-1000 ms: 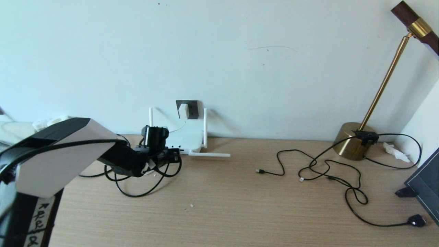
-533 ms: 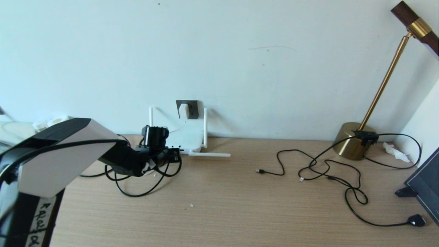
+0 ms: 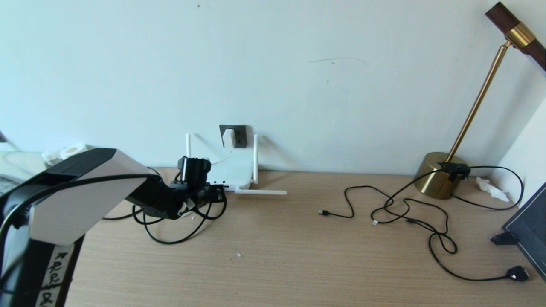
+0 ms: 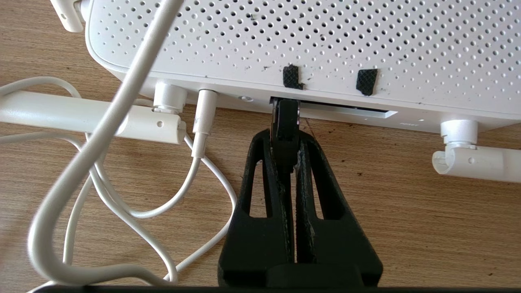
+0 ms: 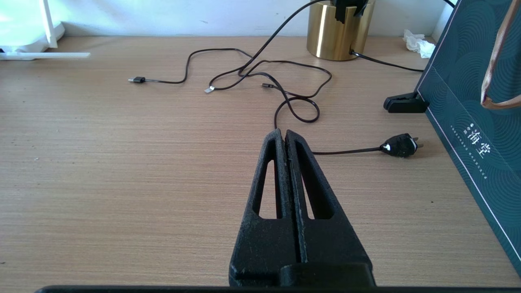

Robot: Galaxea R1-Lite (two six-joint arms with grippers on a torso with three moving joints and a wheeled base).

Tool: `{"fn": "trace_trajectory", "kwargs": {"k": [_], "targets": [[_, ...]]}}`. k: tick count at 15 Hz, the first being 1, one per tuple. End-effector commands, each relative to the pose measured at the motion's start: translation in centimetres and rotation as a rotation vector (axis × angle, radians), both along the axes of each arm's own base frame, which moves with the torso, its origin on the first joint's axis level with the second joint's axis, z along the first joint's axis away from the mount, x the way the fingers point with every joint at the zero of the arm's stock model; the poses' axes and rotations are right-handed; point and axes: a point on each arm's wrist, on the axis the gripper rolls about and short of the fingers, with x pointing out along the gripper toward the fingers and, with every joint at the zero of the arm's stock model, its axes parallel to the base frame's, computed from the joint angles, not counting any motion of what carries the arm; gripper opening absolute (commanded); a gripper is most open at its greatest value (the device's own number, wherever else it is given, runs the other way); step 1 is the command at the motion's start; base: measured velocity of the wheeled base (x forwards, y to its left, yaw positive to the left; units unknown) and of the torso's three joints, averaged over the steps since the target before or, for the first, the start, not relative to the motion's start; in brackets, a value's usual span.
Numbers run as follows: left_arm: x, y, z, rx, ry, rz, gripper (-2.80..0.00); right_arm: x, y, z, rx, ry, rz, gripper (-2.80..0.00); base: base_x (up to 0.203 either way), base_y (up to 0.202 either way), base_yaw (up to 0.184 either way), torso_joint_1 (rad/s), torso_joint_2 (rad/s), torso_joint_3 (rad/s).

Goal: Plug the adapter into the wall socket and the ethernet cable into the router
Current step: Plug cable into router interface

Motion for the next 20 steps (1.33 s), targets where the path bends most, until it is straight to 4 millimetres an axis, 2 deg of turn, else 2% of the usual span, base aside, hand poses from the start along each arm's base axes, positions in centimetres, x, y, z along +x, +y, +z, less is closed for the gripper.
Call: {"fn": "trace_trajectory", "kwargs": {"k": [1, 15, 16, 20], "targets": [[0.3, 0.2, -0.1, -0.002, -0.008, 0.006, -2.8, 0.0, 0.0, 0.0, 0.0, -0.001, 0.0, -2.8, 0.0, 0.0, 0.0, 0.0, 0.0, 0.0], [0.2, 0.5, 0.1, 0.002, 0.017, 0.014, -2.8, 0.0, 0.0, 0.0, 0.0, -0.001, -0.001, -2.8, 0.0, 0.0, 0.0, 0.0, 0.0, 0.0], [0.2, 0.5, 0.2, -0.003, 0.012, 0.013, 0.0, 0.0, 0.0, 0.0, 0.0, 0.0, -0.001, -2.8, 0.0, 0.0, 0.0, 0.0, 0.0, 0.0], [-1.2, 0.4, 0.9, -0.013, 0.021, 0.009, 0.0, 0.0, 0.0, 0.0, 0.0, -0.001, -0.001, -2.8, 0.0, 0.0, 0.0, 0.0, 0.0, 0.0]]}}
